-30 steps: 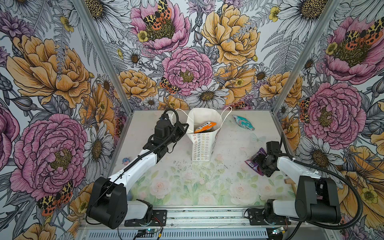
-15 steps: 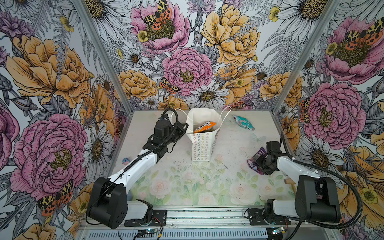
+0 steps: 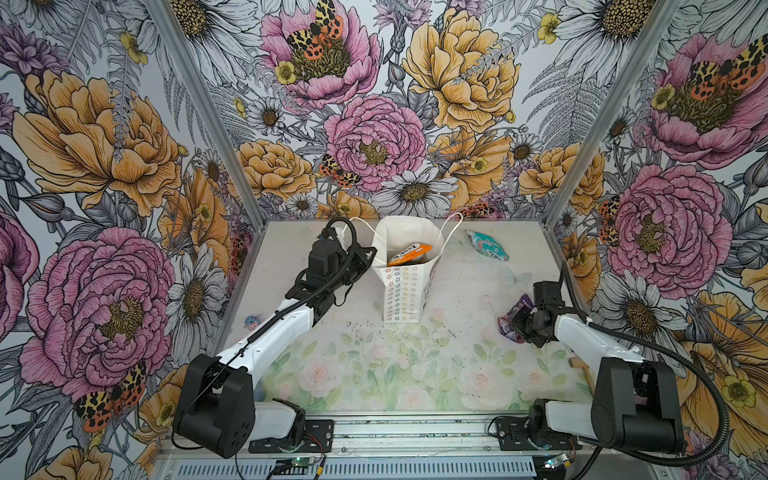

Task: Place the snacks into the paper bag
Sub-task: 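Lift the purple packet with the right gripper off the table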

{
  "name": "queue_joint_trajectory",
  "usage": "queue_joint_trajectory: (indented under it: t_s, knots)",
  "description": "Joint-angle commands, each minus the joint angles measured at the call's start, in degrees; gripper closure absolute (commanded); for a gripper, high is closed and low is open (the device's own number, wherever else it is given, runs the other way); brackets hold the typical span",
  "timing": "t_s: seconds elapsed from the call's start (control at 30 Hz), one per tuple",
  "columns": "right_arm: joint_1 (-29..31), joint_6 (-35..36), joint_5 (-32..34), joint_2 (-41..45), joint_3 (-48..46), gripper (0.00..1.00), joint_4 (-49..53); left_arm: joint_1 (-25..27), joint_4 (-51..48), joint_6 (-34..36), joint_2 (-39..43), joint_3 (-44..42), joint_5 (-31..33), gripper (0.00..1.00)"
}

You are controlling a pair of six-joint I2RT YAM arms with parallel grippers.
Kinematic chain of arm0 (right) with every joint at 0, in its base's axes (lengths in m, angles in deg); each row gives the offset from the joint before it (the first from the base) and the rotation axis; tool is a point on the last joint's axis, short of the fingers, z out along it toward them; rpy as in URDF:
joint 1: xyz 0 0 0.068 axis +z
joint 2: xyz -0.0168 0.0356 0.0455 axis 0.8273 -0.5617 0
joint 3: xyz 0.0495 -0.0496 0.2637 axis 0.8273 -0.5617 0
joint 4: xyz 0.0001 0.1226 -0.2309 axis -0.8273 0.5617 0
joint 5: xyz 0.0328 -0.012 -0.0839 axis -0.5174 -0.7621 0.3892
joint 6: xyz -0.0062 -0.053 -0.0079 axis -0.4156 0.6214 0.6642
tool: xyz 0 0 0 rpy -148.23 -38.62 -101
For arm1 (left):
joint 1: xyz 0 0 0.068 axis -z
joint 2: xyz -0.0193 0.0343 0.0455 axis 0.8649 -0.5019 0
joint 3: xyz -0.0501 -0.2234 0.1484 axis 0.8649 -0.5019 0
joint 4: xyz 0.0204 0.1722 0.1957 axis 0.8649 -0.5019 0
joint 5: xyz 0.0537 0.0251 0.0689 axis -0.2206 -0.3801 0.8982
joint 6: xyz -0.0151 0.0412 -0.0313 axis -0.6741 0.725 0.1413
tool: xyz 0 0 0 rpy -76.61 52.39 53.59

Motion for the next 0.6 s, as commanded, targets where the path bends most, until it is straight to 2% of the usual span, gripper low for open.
queue_joint_trajectory:
  t_s: [0.0, 0.37, 0.57]
  knots:
    - [0.39, 1.49, -0.95, 2.94, 0.24, 0.87, 0.52, -0.36, 0.59, -0.25, 0.62, -0.76, 0.0, 1.0]
    - [0.43, 5.49, -4.26, 9.26, 4.02, 1.0, 4.41, -0.16, 0.5, -0.25, 0.53, -0.54, 0.1, 1.0]
    - [0.48, 7.31, -5.67, 12.37, 6.87, 1.0, 8.15, -0.18, 0.41, -0.25, 0.62, -0.47, 0.09, 1.0]
